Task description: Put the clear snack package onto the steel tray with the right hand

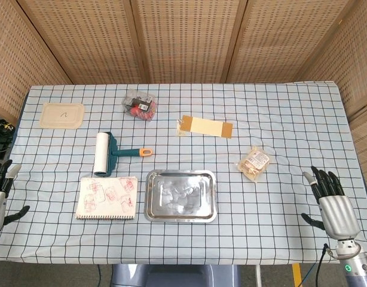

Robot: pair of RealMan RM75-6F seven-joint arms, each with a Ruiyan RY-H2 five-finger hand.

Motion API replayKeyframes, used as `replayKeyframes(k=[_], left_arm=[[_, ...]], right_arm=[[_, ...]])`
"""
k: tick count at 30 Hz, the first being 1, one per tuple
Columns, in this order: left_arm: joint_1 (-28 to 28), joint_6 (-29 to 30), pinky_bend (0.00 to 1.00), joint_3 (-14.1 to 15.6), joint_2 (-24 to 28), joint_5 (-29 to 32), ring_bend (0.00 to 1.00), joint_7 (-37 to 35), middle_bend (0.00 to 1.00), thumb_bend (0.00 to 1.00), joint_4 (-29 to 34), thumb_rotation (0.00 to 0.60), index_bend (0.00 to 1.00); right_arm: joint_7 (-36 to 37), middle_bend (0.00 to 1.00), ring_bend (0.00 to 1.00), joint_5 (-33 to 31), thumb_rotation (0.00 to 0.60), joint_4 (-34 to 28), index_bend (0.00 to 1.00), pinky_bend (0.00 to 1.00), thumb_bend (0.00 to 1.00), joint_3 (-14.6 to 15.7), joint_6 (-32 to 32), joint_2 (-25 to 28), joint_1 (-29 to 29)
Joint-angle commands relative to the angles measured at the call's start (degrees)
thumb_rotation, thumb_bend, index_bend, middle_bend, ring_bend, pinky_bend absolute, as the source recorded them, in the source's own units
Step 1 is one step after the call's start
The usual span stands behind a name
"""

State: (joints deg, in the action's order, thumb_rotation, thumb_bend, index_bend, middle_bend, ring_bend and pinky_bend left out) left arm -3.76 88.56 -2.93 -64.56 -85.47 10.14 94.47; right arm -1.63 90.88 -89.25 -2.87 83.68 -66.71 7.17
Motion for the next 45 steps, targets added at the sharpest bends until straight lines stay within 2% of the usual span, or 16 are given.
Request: replayKeyframes(k=[1,8,11,15,22,33,37,40,42,43,45], left_arm=[[-0.1,-0.3,0.0,0.0,-0.1,0.2,0.0,0.2,0.0,0.02,-0.1,0.6,0.0],[-0.3,-0.9,0.0,-0.2,-0.3,0.9,0.0,0.5,0.0,0.02,-0.4,0.6,0.0],[-0.4,-1.4,0.0,-0.3,-0.3,1.3,0.0,0.1,0.0,0.02,-0.6,0.6,0.0],[-0.6,-1.9,0.0,-0.6,-0.2,2.0,0.0,-0.4,0.0,0.02,-0.9,0.6,0.0],[-0.8,-2.9,0.0,-0.7,-0.1,2.7,0.0,-1.2,0.0,0.02,-1.2,0.6,0.0],[-1.2,-3.9,0.0,-0.5,-0.2,3.0,0.0,-1.7,0.0,0.02,-1.4,0.6,0.0],[-1.4,-4.6,0.0,-0.4,-0.1,3.2,0.0,-2.1,0.0,0.02,-1.4,0.6,0.0],[-1.5,-5.0,0.0,-0.3,-0.1,3.3,0.0,-2.3,0.0,0.02,-1.4,0.6,0.0],[-1.6,-5.1,0.0,-0.3,-0.1,3.3,0.0,-2.4,0.0,0.02,-1.4,0.6,0.0],[-1.6,-5.1,0.0,-0.3,-0.1,3.3,0.0,-2.5,0.0,0.02,-1.4,0.6,0.0],[-1.6,-5.2,0.0,-0.2,0.0,3.4,0.0,-2.6,0.0,0.02,-1.4,0.6,0.0]], right_arm=[[-0.6,0.0,0.0,-3.8,0.6,-1.6,0.03,0.0,0.07,-2.5,-7.5,0.2,4.8],[-3.5,0.0,0.0,-13.9,0.6,0.5,0.09,0.0,0.08,-7.5,-19.9,-3.9,13.0],[-6.3,0.0,0.0,-18.6,0.6,4.1,0.12,0.0,0.09,-9.3,-24.3,-7.3,16.7],[-9.9,0.0,0.0,-24.2,0.6,7.1,0.14,0.0,0.1,-10.4,-28.5,-10.2,19.7],[-15.1,0.0,0.0,-31.1,0.6,9.9,0.14,0.0,0.11,-9.9,-32.8,-12.8,23.0],[-17.4,0.0,0.0,-34.0,0.6,16.2,0.14,0.0,0.12,-9.6,-34.5,-18.7,27.0],[-18.4,0.0,0.0,-34.6,0.6,19.8,0.19,0.01,0.13,-9.3,-34.8,-21.3,28.4],[-18.5,0.04,0.0,-33.9,0.6,23.6,0.25,0.12,0.16,-8.9,-34.4,-23.4,29.0],[-18.0,0.1,0.03,-33.3,0.6,25.4,0.32,0.2,0.19,-8.7,-34.2,-24.5,29.3],[-17.7,0.14,0.07,-32.7,0.6,26.4,0.35,0.23,0.21,-8.6,-33.8,-25.2,29.3],[-16.5,0.29,0.22,-30.9,0.6,28.7,0.49,0.37,0.27,-8.3,-32.0,-26.7,29.1]])
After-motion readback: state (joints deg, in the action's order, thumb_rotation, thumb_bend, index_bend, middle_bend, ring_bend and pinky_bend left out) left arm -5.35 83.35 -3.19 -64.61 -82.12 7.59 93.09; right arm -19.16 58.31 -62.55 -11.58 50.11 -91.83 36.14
